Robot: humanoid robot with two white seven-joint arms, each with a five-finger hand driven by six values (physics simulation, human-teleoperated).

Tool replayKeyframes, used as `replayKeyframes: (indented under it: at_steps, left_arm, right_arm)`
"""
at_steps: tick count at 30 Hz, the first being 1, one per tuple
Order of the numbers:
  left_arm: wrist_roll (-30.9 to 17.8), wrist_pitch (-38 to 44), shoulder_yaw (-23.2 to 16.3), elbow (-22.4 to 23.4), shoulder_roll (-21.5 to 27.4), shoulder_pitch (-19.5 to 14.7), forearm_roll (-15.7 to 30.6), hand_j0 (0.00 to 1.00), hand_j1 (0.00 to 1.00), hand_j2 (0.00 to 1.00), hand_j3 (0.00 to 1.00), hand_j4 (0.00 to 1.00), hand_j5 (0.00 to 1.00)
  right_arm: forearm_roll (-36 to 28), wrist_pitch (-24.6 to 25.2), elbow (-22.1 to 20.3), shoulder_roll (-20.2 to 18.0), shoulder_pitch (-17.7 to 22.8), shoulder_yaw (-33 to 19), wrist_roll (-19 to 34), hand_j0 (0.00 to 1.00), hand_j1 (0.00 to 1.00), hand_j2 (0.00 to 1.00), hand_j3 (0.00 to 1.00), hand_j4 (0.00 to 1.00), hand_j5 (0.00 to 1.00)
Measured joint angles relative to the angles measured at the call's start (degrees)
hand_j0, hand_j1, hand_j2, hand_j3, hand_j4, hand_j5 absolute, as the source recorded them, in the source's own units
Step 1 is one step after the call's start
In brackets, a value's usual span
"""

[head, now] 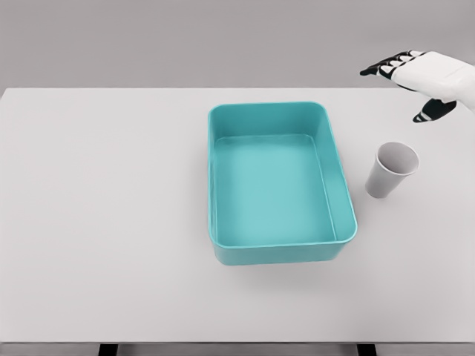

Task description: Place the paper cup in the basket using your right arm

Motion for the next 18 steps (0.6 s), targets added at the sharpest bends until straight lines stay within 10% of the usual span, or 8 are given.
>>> replayKeyframes:
  at_steps: [6, 18]
  left_arm:
    - [0.0, 0.0, 0.0, 0.0, 0.0, 0.0, 0.0, 1.0, 1.0, 1.0, 1.0, 1.0, 1.0]
    - [0.0, 0.0, 0.0, 0.0, 0.0, 0.0, 0.0, 1.0, 1.0, 1.0, 1.0, 1.0, 1.0]
  right_arm:
    - [-2.82, -0.17, -0.05, 0.49, 0.26, -0.24, 0.0, 1.0, 1.0, 1.0, 1.0, 1.0, 1.0]
    - [-36.12, -1.26, 15.02, -3.04, 4.66, -4.97, 0.0, 1.0, 1.0, 1.0, 1.0, 1.0, 1.0]
